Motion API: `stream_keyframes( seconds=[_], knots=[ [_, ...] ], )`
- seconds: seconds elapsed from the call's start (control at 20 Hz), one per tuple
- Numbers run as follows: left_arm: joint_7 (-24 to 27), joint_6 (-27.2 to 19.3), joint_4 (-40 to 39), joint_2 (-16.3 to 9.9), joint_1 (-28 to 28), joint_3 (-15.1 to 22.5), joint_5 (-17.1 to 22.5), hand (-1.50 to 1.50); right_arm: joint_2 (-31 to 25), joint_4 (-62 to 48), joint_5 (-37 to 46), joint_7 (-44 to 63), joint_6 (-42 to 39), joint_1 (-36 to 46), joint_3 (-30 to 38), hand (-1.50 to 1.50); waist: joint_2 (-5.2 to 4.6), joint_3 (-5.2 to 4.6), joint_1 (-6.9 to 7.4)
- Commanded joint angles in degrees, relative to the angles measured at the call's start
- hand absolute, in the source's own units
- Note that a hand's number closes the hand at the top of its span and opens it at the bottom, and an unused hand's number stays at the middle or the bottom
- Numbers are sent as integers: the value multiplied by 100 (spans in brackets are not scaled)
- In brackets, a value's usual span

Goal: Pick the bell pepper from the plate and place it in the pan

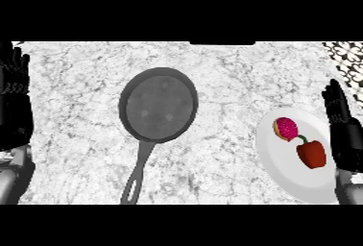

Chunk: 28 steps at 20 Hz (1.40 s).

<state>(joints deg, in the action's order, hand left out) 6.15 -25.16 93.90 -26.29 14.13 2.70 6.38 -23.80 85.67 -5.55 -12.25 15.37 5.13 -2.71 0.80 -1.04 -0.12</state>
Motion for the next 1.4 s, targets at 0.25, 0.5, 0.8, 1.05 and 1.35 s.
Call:
stream_keyframes(
  seconds=[0.25,0.5,0.8,1.05,1.35],
  knots=[
    [-1274,517,-1346,-322,-1016,324,-6,0,-410,503,-1467,-34,-2680,828,-485,-150,-228,125,255],
    [-1645,605,-1558,-273,-1145,298,169,0,7,-257,-1583,-163,-900,255,1061,150,-140,142,-220],
    [-1934,1047,-1718,-408,-879,212,166,0,-1012,-438,-1844,-1527,-2951,-536,1556,-150,-78,107,-49],
    [-2000,1157,-1965,-350,-671,157,140,0,-1878,-163,-1263,-1158,-3116,-646,1668,-150,-78,100,-60],
    [-1649,1195,-1910,-300,-1024,212,61,0,-3068,424,-156,159,-2995,-495,1288,-150,-76,80,44]
  ],
)
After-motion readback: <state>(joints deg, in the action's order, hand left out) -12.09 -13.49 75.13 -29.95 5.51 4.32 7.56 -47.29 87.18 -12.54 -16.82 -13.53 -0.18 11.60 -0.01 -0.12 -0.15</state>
